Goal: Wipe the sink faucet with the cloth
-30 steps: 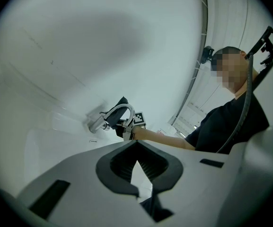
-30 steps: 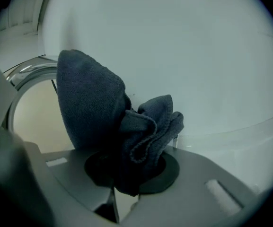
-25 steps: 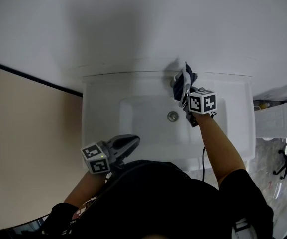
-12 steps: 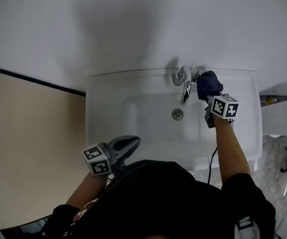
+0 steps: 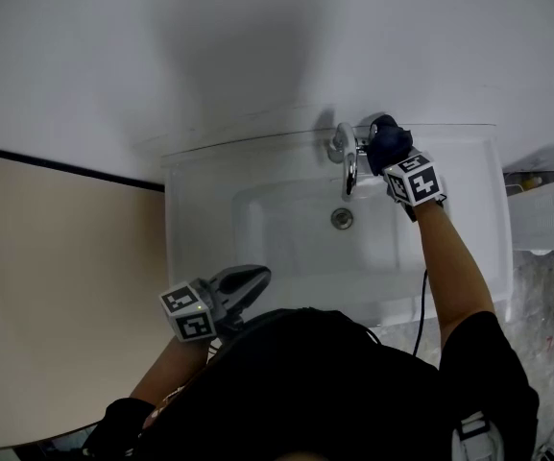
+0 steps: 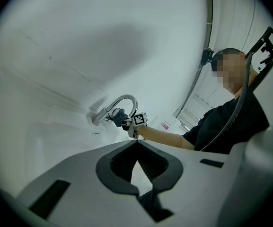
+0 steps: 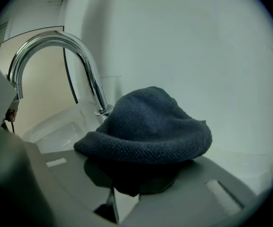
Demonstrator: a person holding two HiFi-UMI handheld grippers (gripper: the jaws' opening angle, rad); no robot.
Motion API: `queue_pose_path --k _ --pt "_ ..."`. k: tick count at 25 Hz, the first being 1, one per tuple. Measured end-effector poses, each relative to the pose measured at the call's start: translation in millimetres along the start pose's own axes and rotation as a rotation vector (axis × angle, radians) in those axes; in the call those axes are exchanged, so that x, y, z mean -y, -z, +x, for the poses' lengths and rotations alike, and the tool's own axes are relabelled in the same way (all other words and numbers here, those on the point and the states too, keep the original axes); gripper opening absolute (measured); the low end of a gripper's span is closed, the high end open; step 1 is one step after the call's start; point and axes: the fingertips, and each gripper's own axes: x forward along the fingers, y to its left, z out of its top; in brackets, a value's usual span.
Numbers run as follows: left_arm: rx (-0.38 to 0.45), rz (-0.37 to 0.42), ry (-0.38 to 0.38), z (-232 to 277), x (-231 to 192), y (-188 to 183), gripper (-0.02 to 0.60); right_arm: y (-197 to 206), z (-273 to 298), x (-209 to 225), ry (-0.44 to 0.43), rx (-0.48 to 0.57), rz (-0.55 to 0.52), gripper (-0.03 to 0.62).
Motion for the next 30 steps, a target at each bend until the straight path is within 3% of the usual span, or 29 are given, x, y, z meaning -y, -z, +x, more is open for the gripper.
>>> queue_pose_path --k 4,7,10,12,14,17,22,24,27,30 --pt "-0.011 0.020 0.002 7 4 0 -0.002 8 -1 -4 -0.054 -0.053 -0.036 0.063" --pt "-0.008 0.029 -0.002 6 6 -2 -0.002 -19 -36 -3 -0.023 0.088 -0.018 0.064" --pt "-0.005 0.022 -0.013 2 4 -3 -0.002 -62 -56 -20 0.026 0.194 -0.175 0.063" --pt "-0.006 0.017 -0.019 1 1 -1 -0.002 -68 -39 -30 0.028 0.129 -0.297 0.063" --pt "-0.009 0.015 -0.025 1 -1 2 -0.002 -55 -17 -27 0.037 0.020 -0.345 0.064" --pt "-0.006 0.011 -0.032 -2 -2 4 -0.002 -32 -5 -17 0.063 -0.070 -0.299 0.063" --pt "0.010 -0.007 -0.049 -13 -6 5 -0.002 22 -10 43 0.157 -0.099 0.013 0.064" --pt "0.010 -0.014 -0.050 -14 -7 7 -0.002 41 -18 60 0.178 -0.108 0.076 0.064" --pt "0.005 -0.017 -0.044 -12 -8 8 -0.002 32 -34 35 0.129 -0.051 -0.007 0.064" --pt "-0.003 -0.012 -0.038 -7 -9 6 -0.002 -14 -48 -10 0.088 0.069 -0.162 0.064"
